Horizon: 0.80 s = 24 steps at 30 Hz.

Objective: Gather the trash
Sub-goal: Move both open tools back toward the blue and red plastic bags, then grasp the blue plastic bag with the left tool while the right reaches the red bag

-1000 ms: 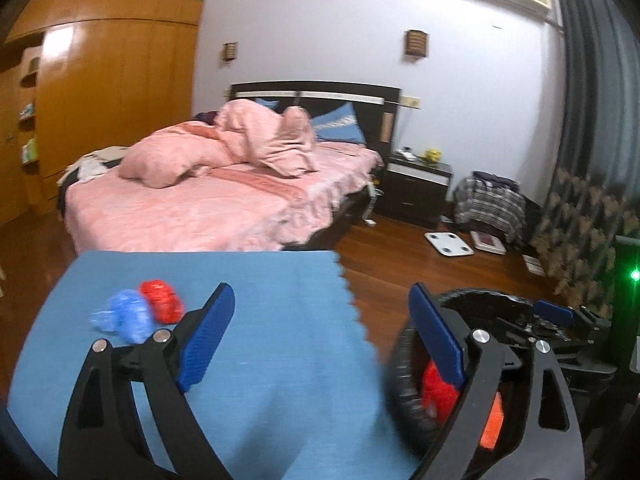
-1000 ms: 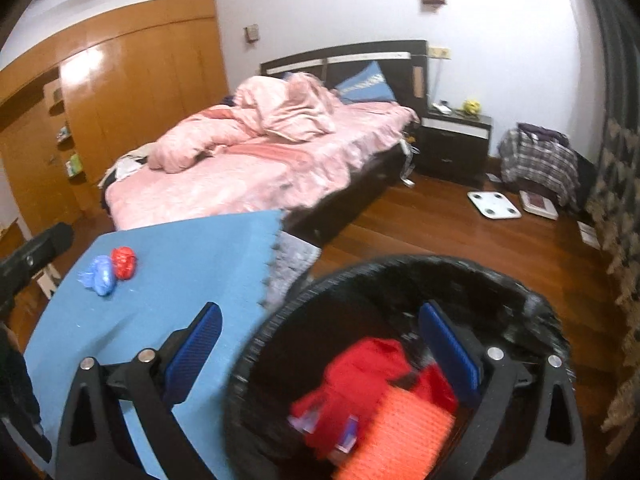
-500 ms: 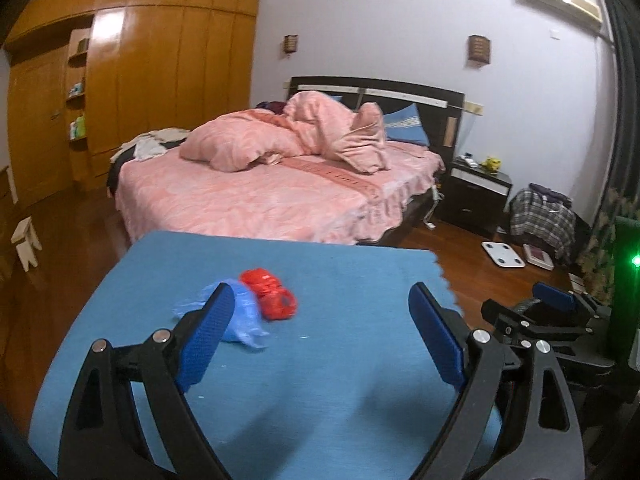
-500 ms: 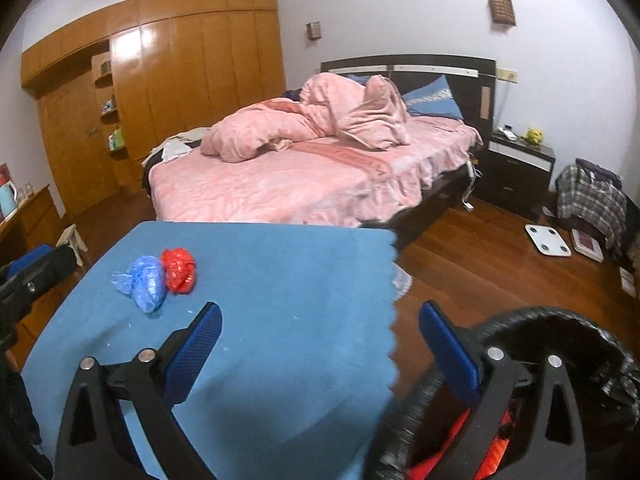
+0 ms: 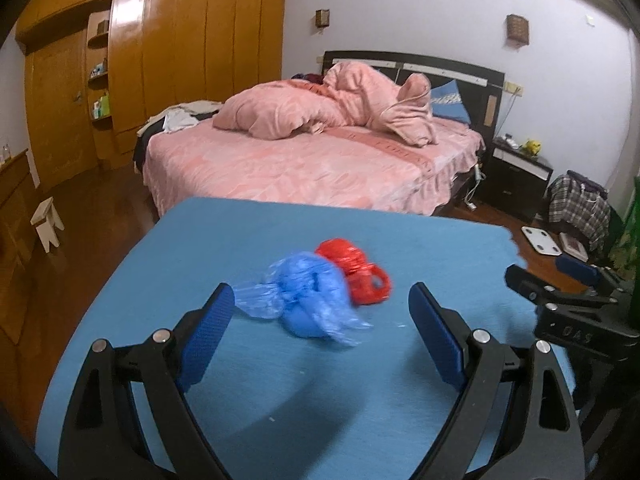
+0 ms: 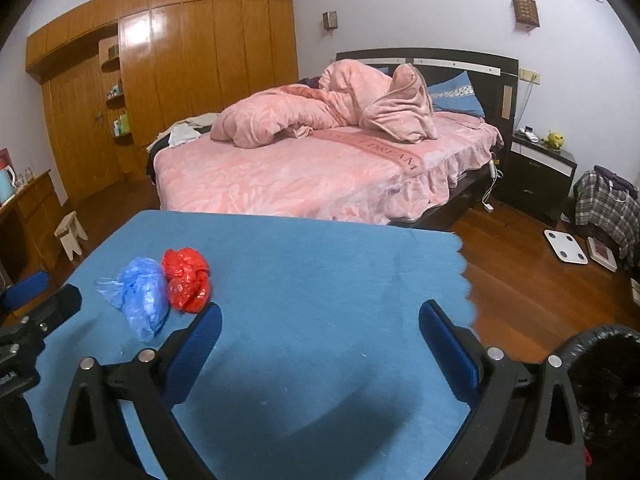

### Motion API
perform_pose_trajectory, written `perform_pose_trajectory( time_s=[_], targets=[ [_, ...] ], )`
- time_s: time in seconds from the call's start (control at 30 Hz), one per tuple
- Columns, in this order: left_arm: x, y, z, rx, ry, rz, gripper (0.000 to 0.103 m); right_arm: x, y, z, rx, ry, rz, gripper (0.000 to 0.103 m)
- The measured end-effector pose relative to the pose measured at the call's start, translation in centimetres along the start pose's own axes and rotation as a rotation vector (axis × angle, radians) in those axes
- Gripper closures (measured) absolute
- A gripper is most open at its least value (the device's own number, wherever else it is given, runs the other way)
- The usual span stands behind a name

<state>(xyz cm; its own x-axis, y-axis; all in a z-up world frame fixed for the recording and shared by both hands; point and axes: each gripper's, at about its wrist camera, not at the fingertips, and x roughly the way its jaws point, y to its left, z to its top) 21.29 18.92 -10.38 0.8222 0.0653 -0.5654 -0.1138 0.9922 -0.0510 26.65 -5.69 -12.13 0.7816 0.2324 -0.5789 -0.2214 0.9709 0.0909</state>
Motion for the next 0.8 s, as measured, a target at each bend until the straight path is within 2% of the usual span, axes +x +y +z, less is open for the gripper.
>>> perform_pose_trajectory(
  time_s=[0.4, 0.7, 0.8],
  targets=[
    [6.7, 2.2, -0.7, -0.05, 0.112, -0.001, 0.017, 3.2, 1.2, -1.2, -0.041, 0.045, -0.015, 0.006],
    [9.1, 2.2, -0.5, -0.064, 0.173, -0.009, 0.017, 3.9, 1.1, -1.5, -0.034, 0.063, -0.012, 0.006],
    [9.9, 2.1, -0.5, -0.069, 0.199, -0.014, 0.021, 4.0, 1.2, -1.6, -0.038, 0.067, -0.012, 0.006]
  ],
)
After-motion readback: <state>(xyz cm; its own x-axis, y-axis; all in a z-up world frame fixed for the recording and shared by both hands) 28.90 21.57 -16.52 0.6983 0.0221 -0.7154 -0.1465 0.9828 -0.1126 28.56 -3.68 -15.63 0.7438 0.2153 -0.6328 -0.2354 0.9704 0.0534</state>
